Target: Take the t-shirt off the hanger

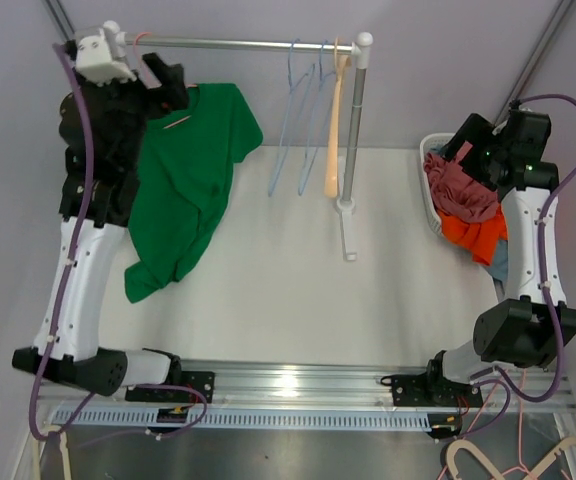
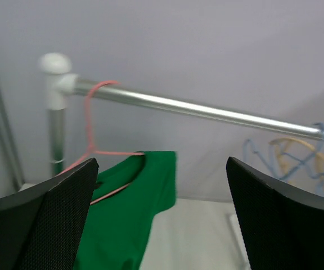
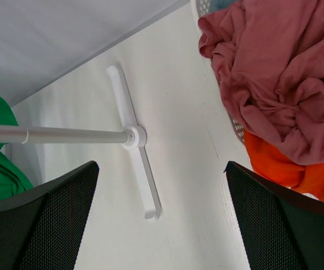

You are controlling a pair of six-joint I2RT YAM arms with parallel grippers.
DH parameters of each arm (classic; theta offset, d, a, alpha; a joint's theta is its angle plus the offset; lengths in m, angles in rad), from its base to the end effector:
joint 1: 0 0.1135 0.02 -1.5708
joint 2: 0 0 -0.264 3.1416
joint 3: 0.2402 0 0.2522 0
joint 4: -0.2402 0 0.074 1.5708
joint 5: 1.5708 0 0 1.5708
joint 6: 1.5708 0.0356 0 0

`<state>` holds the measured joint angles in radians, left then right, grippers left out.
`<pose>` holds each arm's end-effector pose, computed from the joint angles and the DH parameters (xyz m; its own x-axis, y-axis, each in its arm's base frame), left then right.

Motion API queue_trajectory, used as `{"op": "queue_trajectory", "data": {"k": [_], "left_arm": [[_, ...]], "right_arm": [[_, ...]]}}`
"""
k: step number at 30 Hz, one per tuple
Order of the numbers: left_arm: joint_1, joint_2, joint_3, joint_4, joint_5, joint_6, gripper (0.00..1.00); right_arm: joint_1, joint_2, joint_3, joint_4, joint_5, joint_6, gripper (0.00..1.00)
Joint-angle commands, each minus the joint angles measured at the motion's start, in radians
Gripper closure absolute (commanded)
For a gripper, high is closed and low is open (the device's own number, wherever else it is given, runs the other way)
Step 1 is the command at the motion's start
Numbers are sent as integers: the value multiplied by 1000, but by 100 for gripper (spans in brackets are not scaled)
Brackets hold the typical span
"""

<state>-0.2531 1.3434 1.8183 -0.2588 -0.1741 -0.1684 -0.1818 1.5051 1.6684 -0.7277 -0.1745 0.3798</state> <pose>0.2508 -0.0585 0.5595 0.1908 -0.2198 -0.9567 0.1164 0.9728 -0.2003 0.3225 -0.0530 0.4176 -0.4761 0.4587 -0.7503 0.2264 0.8883 0.3995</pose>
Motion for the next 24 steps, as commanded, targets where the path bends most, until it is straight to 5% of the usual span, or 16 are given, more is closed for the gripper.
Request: {"op": "queue_trajectory", "data": {"k": [1, 8, 15, 24], "left_arm": [[110, -59, -160, 33, 87, -55, 0], [324, -12, -195, 114, 258, -118, 1], [336, 136, -110, 225, 329, 4, 0], [360, 321, 48, 233, 417, -14, 5]], "right_arm": [[22, -43, -12, 37, -26, -15, 1], [50, -46, -35, 68, -65, -9, 1], [54, -74, -93, 102, -82, -21, 0], [51, -123, -127, 109, -111, -50, 0]]}}
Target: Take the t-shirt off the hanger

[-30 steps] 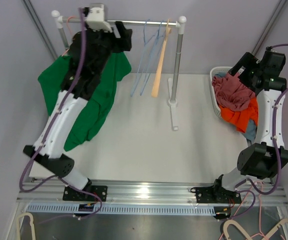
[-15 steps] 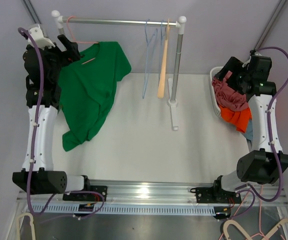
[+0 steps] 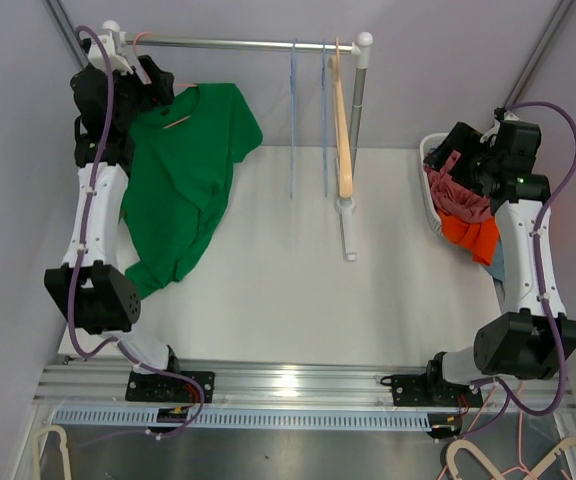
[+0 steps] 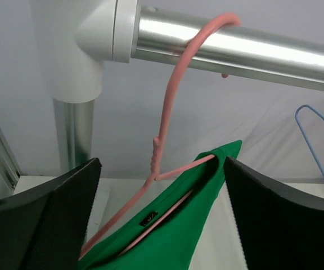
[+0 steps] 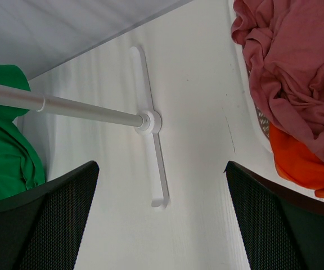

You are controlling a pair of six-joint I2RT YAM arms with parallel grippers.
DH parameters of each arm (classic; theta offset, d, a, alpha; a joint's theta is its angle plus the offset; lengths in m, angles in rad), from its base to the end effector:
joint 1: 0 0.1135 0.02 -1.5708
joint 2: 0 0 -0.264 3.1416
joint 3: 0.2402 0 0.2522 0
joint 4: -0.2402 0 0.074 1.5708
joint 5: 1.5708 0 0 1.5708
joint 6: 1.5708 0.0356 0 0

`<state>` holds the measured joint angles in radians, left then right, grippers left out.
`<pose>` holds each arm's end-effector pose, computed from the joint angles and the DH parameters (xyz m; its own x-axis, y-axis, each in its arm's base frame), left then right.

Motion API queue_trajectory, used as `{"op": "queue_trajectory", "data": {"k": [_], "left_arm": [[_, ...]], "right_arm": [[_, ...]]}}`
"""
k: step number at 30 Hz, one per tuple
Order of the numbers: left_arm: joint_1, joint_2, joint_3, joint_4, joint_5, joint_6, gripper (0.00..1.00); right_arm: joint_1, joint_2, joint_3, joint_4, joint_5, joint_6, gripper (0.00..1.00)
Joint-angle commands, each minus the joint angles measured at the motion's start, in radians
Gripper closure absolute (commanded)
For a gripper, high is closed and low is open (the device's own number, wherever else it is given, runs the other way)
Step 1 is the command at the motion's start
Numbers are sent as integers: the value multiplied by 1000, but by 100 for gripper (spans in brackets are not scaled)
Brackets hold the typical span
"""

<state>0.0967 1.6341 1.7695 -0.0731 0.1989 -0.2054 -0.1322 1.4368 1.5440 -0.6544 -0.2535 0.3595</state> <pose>0.3789 0.0297 0.4763 0.0399 -0.1970 -0.9796 0.1122 0.9751 -0.1915 0.3129 -0.0326 0.4046 -0.5126 0.4117 -0.7535 0.1022 0.9005 0.4226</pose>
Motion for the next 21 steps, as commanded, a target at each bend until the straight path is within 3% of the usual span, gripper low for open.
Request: {"op": "queue_trajectory", "data": {"k": [1, 3, 4, 7, 9, 16, 18, 21], "left_arm": [[11, 52, 119, 27, 46, 21, 12], [11, 121, 197, -32, 53, 6, 27], [11, 141, 243, -84, 66, 4, 48], [5, 178, 295, -126, 66, -15, 84], [-5, 158, 278, -119, 48, -12, 96], [-77, 124, 350, -184, -64, 5, 100], [-86, 139, 433, -287, -120, -40, 99], [-124, 220, 699, -472, -185, -96, 99]], "right_arm": [[2, -61, -13, 41, -33, -30, 0], [0, -73, -28, 55, -44, -25, 1], [0, -75, -35, 59, -49, -24, 1], [2, -75, -42, 67, -56, -17, 1], [2, -76, -45, 71, -56, -16, 1], [9, -78, -64, 81, -67, -4, 1], [13, -79, -65, 76, -67, -2, 0], [16, -91, -67, 73, -67, -4, 1]]}}
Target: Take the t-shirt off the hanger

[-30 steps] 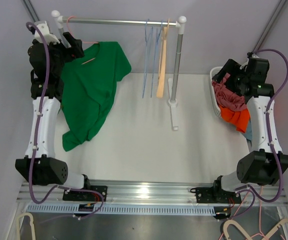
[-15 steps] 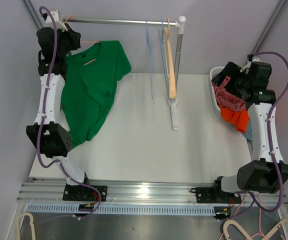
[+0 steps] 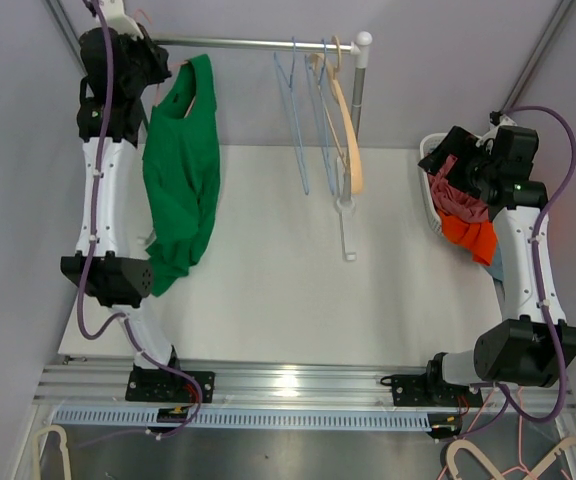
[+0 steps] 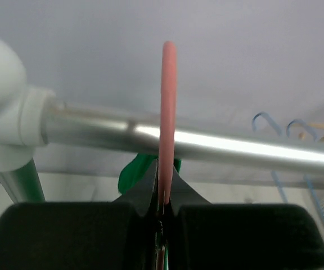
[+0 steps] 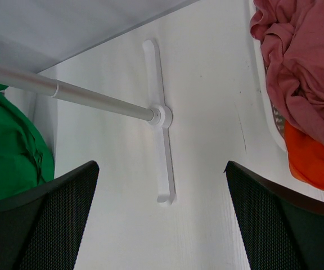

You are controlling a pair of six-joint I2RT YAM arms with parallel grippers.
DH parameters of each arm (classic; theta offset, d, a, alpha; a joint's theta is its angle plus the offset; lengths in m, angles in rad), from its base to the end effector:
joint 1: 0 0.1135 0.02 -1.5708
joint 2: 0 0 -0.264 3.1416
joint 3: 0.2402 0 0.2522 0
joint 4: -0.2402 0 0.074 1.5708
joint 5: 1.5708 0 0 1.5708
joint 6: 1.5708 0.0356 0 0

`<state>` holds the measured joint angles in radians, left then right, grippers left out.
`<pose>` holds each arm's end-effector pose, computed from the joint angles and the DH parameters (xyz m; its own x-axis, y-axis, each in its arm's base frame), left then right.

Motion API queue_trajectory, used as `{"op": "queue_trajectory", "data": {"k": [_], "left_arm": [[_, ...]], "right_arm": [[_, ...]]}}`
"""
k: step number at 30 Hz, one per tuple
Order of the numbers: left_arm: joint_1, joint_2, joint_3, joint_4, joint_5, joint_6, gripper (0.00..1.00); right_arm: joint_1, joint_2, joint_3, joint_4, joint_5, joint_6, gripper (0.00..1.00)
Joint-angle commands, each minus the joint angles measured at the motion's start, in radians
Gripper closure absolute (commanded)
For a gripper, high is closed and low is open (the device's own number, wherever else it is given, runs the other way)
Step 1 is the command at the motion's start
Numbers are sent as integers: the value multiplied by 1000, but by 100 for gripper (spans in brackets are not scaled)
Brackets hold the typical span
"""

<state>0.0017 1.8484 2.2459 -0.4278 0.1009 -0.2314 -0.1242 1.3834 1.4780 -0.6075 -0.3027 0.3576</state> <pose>0.4044 -0.0029 0.5142 -0.0522 -0.2283 -0.9722 0.0894 0.9685 -0.2322 0.3021 -0.0270 0.4028 -0.5049 0.3998 -0.7650 0.0398 0.8961 0.4420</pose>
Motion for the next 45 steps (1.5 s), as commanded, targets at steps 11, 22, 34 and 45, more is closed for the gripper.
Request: {"op": "queue_trajectory", "data": {"k": [11, 22, 34, 45], "left_arm": [[-187, -28, 43, -23, -173, -108, 99], [-338, -21, 50, -43, -246, -80, 99], [-545, -307, -168, 18, -690, -48, 99], [-554, -71, 123, 35, -679, 170, 99]], "right_arm": [[15, -84, -31, 18, -33, 9, 0], [57, -159, -24, 20, -186, -67, 1], [663, -351, -74, 265, -282, -167, 1], [1031, -172, -125, 426, -75, -184, 1]]}}
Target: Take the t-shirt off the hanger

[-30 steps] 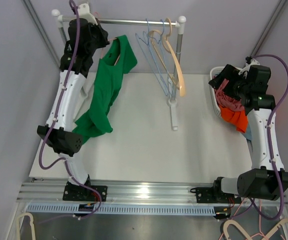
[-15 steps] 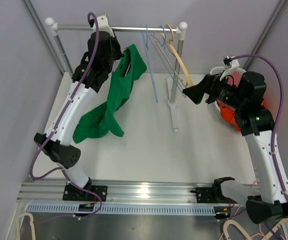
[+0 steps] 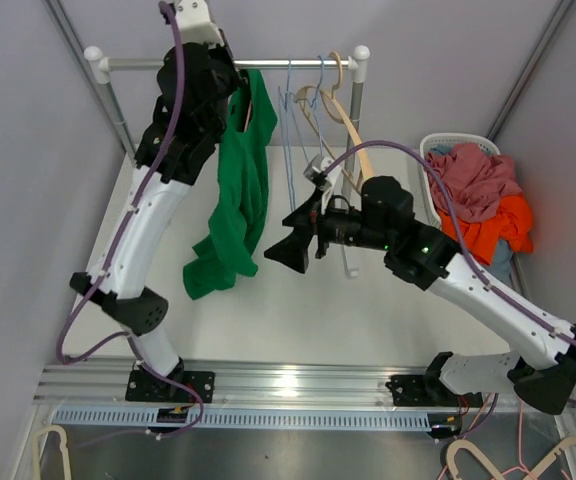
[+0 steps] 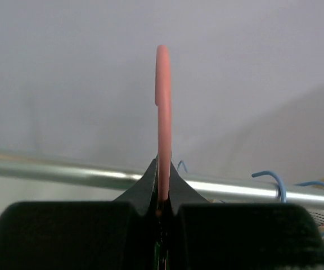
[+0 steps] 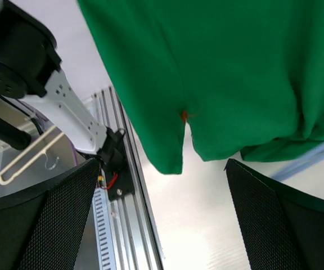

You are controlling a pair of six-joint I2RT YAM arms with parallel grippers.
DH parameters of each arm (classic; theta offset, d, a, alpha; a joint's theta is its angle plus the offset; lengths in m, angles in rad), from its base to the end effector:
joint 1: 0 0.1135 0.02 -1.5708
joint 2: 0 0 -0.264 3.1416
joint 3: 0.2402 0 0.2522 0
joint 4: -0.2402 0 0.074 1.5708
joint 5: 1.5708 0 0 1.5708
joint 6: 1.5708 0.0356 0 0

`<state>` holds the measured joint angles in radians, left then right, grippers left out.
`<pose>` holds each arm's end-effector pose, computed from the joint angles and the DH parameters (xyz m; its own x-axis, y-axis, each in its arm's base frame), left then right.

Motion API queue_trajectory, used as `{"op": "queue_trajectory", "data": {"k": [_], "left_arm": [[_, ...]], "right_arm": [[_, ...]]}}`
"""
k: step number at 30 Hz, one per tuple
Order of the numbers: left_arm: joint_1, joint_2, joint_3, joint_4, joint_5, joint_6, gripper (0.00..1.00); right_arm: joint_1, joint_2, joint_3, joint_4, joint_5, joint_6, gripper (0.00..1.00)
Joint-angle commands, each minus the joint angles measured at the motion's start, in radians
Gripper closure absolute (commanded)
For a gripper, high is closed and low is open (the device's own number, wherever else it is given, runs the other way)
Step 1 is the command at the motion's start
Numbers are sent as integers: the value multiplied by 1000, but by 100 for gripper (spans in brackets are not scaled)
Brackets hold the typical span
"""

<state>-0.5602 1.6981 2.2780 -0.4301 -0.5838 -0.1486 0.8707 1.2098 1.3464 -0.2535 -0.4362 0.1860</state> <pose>0.2884 -0.1577 0.5753 0.1278 -0.2260 -0.9657 0.0006 0.9737 -0.2277 0.1604 0.2137 0.4409 -0.2520 -0.0390 -0.9669 -0.9330 0.2750 0.2321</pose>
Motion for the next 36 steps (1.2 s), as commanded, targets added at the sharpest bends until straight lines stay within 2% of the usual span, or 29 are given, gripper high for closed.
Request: {"op": "queue_trajectory", "data": {"k": [1, 6, 9, 11, 13, 15, 18, 23, 29, 36], "left_arm": [[14, 128, 174, 21, 21, 81, 99], [23, 123, 183, -42, 36, 26, 100], [22, 60, 102, -81, 21, -25, 99], [22, -1, 11, -39, 19, -37, 99], [22, -18, -54, -9, 19, -34, 99], [22, -2, -35, -7, 27, -16, 99], [45, 61, 27, -15, 64, -2, 99], [95, 176, 126, -61, 144, -34, 99], [131, 224, 80, -10, 180, -46, 99], [160, 310, 132, 24, 225, -32, 99]], "right_arm": [[48, 16, 10, 77, 66, -16, 0], [141, 83, 22, 114, 128, -22, 1], [178, 125, 13, 187, 152, -17, 1], [198, 161, 25, 238, 177, -19, 1], [241, 187, 39, 256, 270, -34, 1], [272, 214, 43, 315, 406, -66, 0], [301, 232, 39, 353, 497, -82, 1], [303, 237, 48, 365, 545, -83, 0], [304, 260, 102, 341, 620, -131, 1], [289, 315, 178, 307, 648, -157, 1]]}}
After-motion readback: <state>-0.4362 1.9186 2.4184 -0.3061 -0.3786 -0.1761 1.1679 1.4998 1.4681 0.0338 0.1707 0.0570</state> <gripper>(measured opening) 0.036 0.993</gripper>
